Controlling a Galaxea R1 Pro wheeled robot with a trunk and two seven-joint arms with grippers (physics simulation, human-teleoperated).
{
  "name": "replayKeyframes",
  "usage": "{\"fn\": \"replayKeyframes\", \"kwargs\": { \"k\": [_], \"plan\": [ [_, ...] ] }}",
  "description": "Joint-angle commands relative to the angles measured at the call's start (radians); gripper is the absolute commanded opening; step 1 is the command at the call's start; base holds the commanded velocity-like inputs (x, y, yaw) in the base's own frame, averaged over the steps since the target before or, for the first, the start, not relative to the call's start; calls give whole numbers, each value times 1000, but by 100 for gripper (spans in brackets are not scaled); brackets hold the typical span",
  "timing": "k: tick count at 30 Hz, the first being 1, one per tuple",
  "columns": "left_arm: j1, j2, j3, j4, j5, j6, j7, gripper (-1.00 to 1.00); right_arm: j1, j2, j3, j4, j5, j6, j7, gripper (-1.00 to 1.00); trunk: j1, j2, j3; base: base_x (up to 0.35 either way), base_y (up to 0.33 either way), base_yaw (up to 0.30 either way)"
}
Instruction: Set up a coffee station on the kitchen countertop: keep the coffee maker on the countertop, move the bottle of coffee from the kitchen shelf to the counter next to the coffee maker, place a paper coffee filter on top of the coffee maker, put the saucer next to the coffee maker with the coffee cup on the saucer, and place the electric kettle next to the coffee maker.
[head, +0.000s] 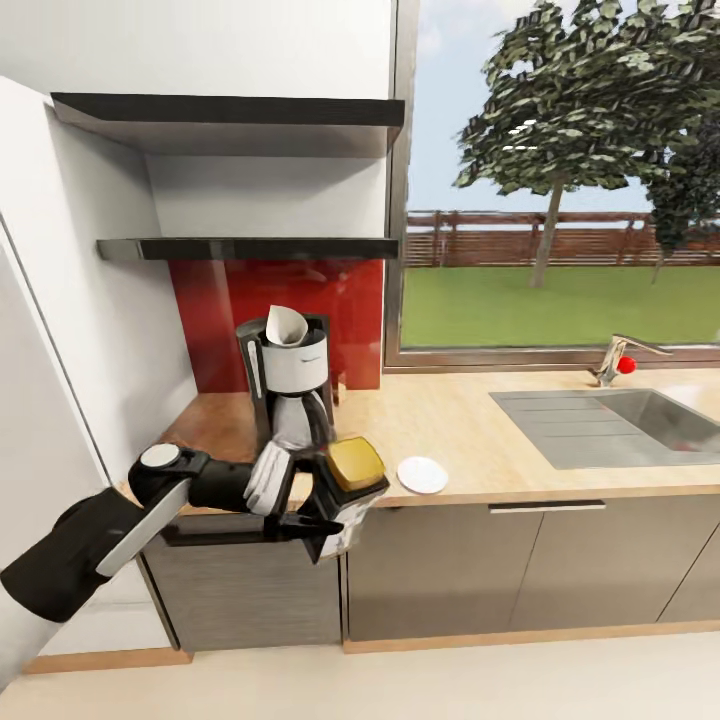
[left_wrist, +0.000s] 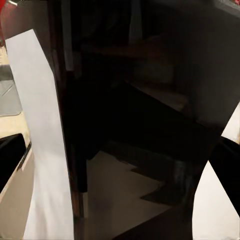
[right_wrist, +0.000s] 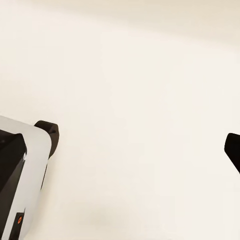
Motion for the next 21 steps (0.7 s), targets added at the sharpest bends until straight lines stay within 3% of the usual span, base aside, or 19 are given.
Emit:
{"fn": "replayKeyframes", "kwargs": {
  "k": [1, 4, 11, 17, 18, 21],
  "plan": [
    [32, 36, -2, -1, 12, -32, -5, -100, -1, 1, 8, 3, -10, -4, 7, 100, 0, -2, -2, 0, 0, 0],
    [102, 98, -2, 0, 12, -125, -10, -100, -1, 1, 8, 3, -5, -4, 7, 100, 0, -2, -2, 0, 0, 0],
    [196, 177, -2, 0, 13, -253, -10, -100, -1, 9, 8, 3, 18, -4, 7, 100, 0, -2, -2, 0, 0, 0],
    [213, 193, -2, 0, 14, -282, -9, -100, -1, 13, 8, 3, 22, -4, 7, 100, 0, -2, -2, 0, 0, 0],
    [232, 208, -1, 1, 14, -295, -8, -100, -1, 14, 8, 3, 22, -4, 6, 100, 0, -2, -2, 0, 0, 0],
    [247, 220, 2, 1, 15, -328, -7, -100, -1, 15, 8, 3, 22, -4, -10, 100, 0, -2, -2, 0, 0, 0]
  ]
}}
